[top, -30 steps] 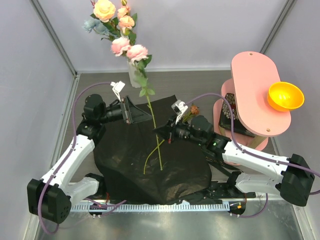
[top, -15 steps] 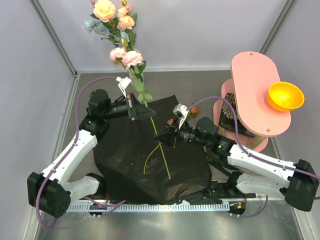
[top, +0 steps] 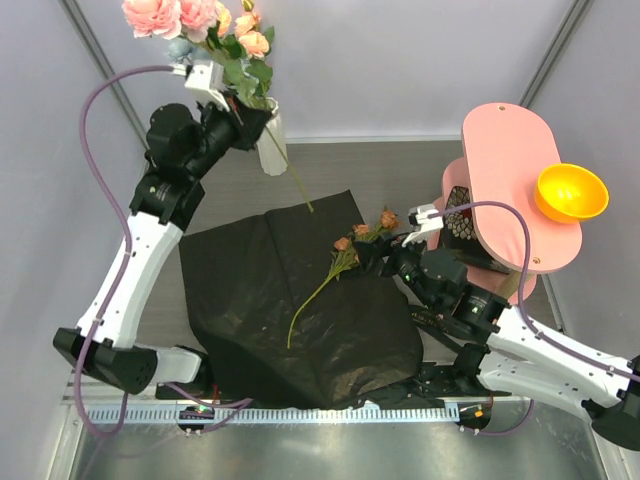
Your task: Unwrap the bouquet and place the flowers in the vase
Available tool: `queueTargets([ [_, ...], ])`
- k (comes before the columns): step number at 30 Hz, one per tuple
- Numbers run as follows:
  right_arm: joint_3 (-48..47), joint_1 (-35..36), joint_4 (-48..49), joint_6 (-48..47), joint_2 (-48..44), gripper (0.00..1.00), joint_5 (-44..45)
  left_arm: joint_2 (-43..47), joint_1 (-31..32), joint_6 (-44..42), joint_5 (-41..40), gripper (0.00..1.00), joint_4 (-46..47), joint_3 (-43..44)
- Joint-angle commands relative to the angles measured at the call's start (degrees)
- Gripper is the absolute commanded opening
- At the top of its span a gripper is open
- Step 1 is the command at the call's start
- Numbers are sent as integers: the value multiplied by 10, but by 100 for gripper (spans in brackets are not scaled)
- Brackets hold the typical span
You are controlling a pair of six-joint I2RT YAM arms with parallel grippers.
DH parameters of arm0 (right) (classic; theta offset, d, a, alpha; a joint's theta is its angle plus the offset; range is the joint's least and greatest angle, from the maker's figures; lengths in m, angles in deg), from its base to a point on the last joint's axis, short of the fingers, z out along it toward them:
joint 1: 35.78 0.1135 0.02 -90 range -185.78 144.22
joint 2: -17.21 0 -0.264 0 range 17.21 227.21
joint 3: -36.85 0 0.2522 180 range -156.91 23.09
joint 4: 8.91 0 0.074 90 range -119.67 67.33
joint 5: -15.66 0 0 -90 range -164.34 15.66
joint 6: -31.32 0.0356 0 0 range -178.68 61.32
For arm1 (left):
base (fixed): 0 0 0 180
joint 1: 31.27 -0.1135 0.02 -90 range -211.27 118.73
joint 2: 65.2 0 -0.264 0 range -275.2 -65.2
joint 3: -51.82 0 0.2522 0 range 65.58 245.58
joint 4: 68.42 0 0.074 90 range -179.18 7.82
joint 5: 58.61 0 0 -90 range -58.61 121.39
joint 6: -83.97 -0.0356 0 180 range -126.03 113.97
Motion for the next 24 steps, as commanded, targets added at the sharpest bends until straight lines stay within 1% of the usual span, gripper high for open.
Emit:
queueTargets([
  [1,20,0,-6,26,-28,75,69,-53,-74,5,-83,0,76,63],
  [2,23,1,-21,32,-30,75,67,-70,-78,1,-105,0,83,85],
  [3,26,0,-21,35,-32,75,67,-80,-78,-25,-144,0,91,98],
  [6,36,0,-15,40,-33,75,57,-133,-78,-59,-159,0,131,157],
  [7,36,0,-13,40,-32,75,54,-147,-78,-74,-158,0,131,176],
  [8,34,0,-12,41,-26,75,47,-161,-78,-81,-154,0,130,215],
  [9,30,0,-13,41,-23,75,41,-187,-78,-88,-154,0,127,232],
  [11,27,0,-13,42,-14,75,31,-209,-78,-98,-160,0,129,268],
  [16,25,0,-13,48,-3,75,26,-258,-78,-121,-170,0,154,313],
  [17,26,0,5,49,-2,75,25,-265,-78,-129,-175,0,156,330],
  [20,26,0,7,49,3,75,23,-292,-78,-145,-177,0,157,369],
  [24,28,1,8,50,6,75,22,-311,-78,-153,-193,0,174,386],
])
